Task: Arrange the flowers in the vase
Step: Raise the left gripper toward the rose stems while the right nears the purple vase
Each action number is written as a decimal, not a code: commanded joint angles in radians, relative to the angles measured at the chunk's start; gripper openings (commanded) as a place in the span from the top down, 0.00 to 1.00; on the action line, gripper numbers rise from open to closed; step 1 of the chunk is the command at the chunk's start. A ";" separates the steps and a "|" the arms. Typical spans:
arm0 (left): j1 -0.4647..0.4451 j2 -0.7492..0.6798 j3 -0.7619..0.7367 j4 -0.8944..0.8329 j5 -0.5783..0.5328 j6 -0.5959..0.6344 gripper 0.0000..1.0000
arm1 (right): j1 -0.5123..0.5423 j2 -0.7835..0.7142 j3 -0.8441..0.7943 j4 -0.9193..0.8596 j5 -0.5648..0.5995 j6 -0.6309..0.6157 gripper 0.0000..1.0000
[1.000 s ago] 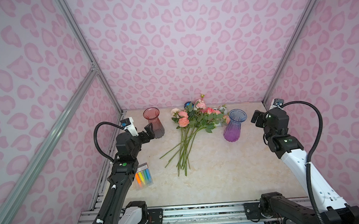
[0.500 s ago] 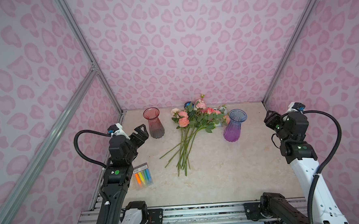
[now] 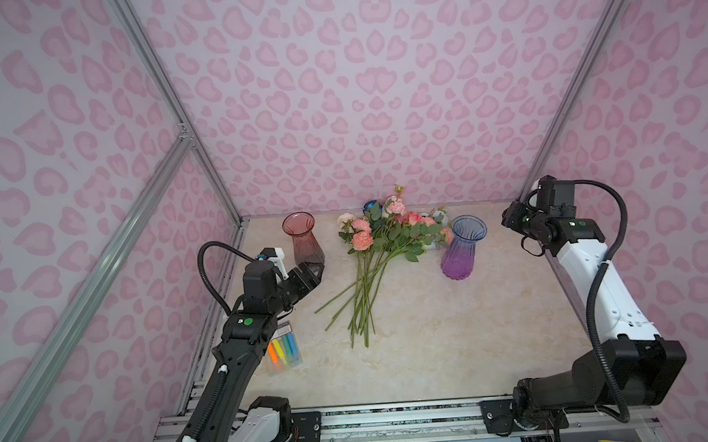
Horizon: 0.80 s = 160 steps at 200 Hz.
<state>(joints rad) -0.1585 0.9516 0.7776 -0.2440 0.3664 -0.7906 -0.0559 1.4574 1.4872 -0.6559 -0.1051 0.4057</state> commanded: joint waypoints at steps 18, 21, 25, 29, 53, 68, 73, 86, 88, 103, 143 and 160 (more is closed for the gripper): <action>-0.048 0.026 -0.006 -0.009 0.026 0.018 0.19 | 0.061 0.102 0.114 -0.139 -0.017 -0.077 0.44; -0.052 0.028 -0.004 -0.011 0.027 0.023 0.19 | 0.063 0.108 0.116 -0.141 -0.017 -0.079 0.45; -0.056 0.032 -0.003 -0.013 0.027 0.028 0.19 | 0.064 0.116 0.119 -0.144 -0.016 -0.079 0.45; -0.060 0.037 -0.001 -0.017 0.024 0.033 0.19 | 0.065 0.122 0.122 -0.144 -0.014 -0.076 0.45; -0.069 0.052 -0.007 -0.025 0.019 0.032 0.19 | 0.065 0.150 0.122 -0.152 -0.025 -0.073 0.47; -0.074 0.059 -0.012 -0.025 0.028 0.030 0.19 | 0.069 0.176 0.138 -0.178 -0.047 -0.084 0.49; -0.075 0.061 -0.014 -0.025 0.029 0.031 0.19 | 0.071 0.181 0.141 -0.180 -0.048 -0.087 0.49; -0.081 0.065 -0.019 -0.021 0.026 0.033 0.19 | 0.074 0.197 0.139 -0.180 -0.052 -0.087 0.53; -0.081 0.065 -0.021 -0.019 0.026 0.033 0.19 | 0.075 0.199 0.138 -0.179 -0.054 -0.086 0.53; -0.087 0.074 -0.021 -0.019 0.028 0.035 0.19 | 0.074 0.221 0.138 -0.175 -0.064 -0.077 0.58; -0.095 0.082 -0.015 -0.020 0.034 0.034 0.19 | 0.077 0.274 0.167 -0.177 -0.075 -0.064 0.71; -0.097 0.081 -0.012 -0.024 0.032 0.038 0.19 | 0.080 0.286 0.173 -0.171 -0.098 -0.056 0.75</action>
<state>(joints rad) -0.2535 1.0309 0.7593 -0.2668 0.3893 -0.7616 0.0204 1.7245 1.6505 -0.8223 -0.1791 0.3378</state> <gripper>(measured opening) 0.808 0.270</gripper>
